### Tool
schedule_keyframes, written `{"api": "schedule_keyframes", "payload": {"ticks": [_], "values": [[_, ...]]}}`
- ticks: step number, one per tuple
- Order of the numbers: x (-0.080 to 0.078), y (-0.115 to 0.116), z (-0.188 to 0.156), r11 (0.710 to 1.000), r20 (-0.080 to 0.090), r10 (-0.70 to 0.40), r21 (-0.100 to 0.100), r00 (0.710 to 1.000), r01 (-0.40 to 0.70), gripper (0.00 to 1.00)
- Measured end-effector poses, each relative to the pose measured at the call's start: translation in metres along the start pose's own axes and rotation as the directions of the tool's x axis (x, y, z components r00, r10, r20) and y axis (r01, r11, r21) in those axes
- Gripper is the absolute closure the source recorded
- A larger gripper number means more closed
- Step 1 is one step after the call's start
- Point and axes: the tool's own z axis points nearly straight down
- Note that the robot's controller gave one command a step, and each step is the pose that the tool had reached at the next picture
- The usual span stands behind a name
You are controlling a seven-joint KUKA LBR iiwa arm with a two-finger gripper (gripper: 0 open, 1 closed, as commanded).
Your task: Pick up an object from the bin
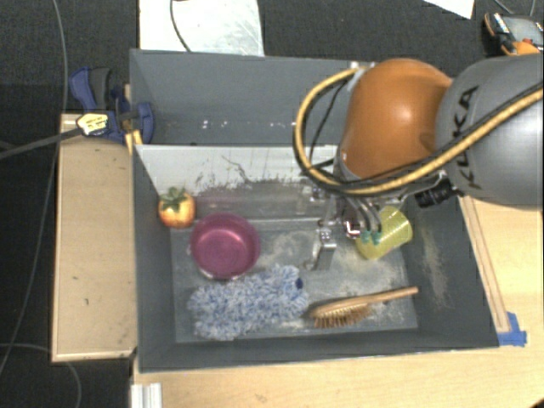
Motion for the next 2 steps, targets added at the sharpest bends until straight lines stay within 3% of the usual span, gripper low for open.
{"api": "schedule_keyframes", "payload": {"ticks": [1,2], "values": [[0.0,0.0,0.0,1.0,0.0,0.0,0.0,1.0,0.0,0.0],[-0.05,-0.057,0.015,0.943,0.005,-0.332,0.003,0.943,0.332,0.0]]}}
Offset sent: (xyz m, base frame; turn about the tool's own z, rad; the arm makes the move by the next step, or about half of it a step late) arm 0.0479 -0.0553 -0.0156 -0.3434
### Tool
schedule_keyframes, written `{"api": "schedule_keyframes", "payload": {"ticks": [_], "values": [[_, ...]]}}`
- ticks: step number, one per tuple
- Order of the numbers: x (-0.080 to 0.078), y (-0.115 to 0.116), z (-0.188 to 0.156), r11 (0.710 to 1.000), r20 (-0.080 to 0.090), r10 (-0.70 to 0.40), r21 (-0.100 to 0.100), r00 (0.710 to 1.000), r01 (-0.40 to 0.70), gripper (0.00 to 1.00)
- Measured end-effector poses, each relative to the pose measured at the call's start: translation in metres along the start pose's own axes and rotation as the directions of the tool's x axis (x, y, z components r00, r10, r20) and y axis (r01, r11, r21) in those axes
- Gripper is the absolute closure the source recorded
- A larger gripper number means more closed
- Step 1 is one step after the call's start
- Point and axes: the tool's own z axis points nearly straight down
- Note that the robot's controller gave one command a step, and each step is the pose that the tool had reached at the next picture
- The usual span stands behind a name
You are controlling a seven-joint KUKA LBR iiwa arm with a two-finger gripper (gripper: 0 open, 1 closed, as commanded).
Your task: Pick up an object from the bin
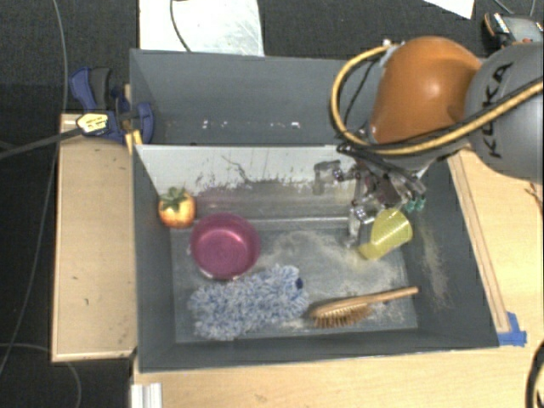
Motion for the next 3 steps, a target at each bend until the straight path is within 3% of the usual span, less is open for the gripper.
{"api": "schedule_keyframes", "payload": {"ticks": [1,2,3], "values": [[0.077,0.117,0.057,0.978,-0.005,0.21,-0.003,0.978,-0.21,0.0],[0.018,0.023,0.072,0.979,0.013,0.205,0.002,0.979,-0.205,0.0],[0.059,0.109,-0.053,0.989,0.003,0.147,-0.012,0.989,-0.147,0.0]]}}
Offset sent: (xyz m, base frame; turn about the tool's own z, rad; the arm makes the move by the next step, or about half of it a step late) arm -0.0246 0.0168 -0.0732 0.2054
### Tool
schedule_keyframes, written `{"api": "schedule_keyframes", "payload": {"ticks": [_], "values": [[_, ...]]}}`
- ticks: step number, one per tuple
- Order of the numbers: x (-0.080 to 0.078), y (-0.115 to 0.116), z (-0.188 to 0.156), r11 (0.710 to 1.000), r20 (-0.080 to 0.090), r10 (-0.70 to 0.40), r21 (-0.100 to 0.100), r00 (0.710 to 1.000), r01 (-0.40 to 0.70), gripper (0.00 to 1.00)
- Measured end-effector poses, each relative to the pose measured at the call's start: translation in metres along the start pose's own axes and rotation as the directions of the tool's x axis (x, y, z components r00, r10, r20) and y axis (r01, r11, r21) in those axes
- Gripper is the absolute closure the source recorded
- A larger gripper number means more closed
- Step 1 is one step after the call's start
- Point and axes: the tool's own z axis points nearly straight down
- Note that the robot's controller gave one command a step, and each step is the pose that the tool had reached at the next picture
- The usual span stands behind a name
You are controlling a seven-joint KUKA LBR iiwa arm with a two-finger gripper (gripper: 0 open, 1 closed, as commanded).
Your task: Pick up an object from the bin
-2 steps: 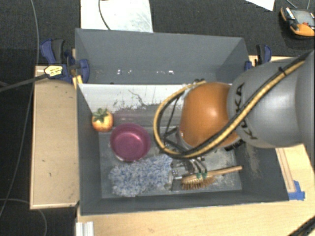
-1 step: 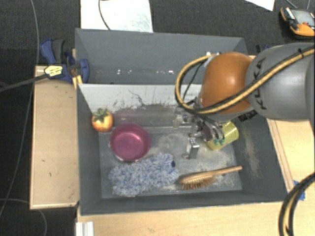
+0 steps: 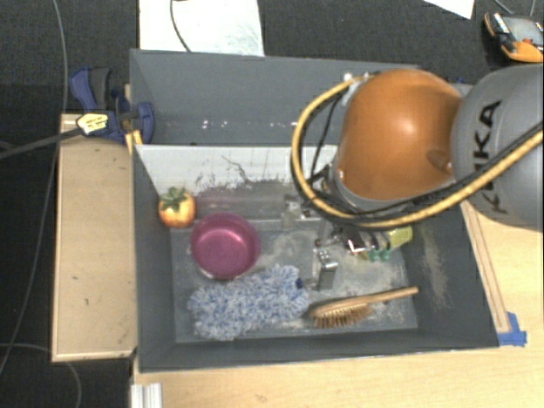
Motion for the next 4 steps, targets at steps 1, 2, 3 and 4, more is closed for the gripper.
{"api": "schedule_keyframes", "payload": {"ticks": [1,2,3,4], "values": [[0.004,-0.033,0.15,0.954,0.004,0.299,0.009,0.954,-0.299,0.0],[0.006,-0.024,0.166,0.949,-0.004,0.316,0.01,0.949,-0.316,0.0],[-0.027,-0.031,0.194,1.0,-0.005,-0.03,0.008,1.0,0.03,0.0],[-0.015,-0.026,0.086,0.993,-0.006,0.119,0.008,0.993,-0.119,0.0]]}}
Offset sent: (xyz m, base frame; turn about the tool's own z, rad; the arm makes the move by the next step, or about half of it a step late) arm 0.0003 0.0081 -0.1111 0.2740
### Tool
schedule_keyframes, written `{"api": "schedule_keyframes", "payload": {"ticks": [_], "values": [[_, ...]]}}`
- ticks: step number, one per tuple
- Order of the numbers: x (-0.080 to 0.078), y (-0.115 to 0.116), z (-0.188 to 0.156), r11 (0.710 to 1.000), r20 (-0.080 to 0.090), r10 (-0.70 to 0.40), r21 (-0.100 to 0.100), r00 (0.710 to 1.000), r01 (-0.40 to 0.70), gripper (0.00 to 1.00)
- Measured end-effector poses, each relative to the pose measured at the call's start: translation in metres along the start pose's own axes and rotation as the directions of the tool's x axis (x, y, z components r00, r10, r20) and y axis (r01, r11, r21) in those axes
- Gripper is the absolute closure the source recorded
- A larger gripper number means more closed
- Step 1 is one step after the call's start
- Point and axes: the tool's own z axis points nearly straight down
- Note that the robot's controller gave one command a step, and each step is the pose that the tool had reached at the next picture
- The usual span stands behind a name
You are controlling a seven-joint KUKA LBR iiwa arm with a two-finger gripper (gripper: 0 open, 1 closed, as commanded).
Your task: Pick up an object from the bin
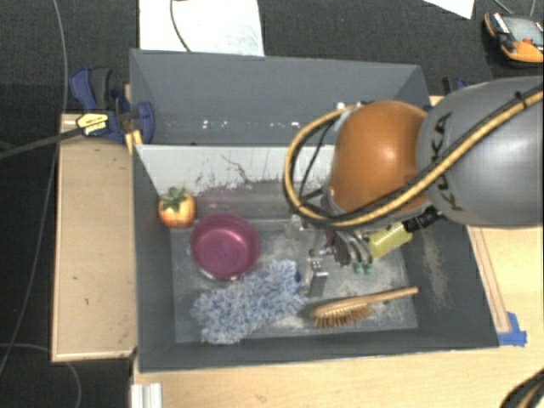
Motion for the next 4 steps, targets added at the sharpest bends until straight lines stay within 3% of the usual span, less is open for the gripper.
{"api": "schedule_keyframes", "payload": {"ticks": [1,2,3,4], "values": [[-0.01,-0.001,-0.016,0.998,0.0,-0.061,0.001,0.998,0.061,0.0],[-0.042,0.011,0.031,0.982,0.005,0.19,-0.002,0.982,-0.19,0.0],[0.009,0.024,0.058,0.986,0.003,0.165,-0.001,0.986,-0.165,0.0],[-0.013,0.032,0.106,0.991,0.015,0.137,-0.004,0.991,-0.137,1.0]]}}
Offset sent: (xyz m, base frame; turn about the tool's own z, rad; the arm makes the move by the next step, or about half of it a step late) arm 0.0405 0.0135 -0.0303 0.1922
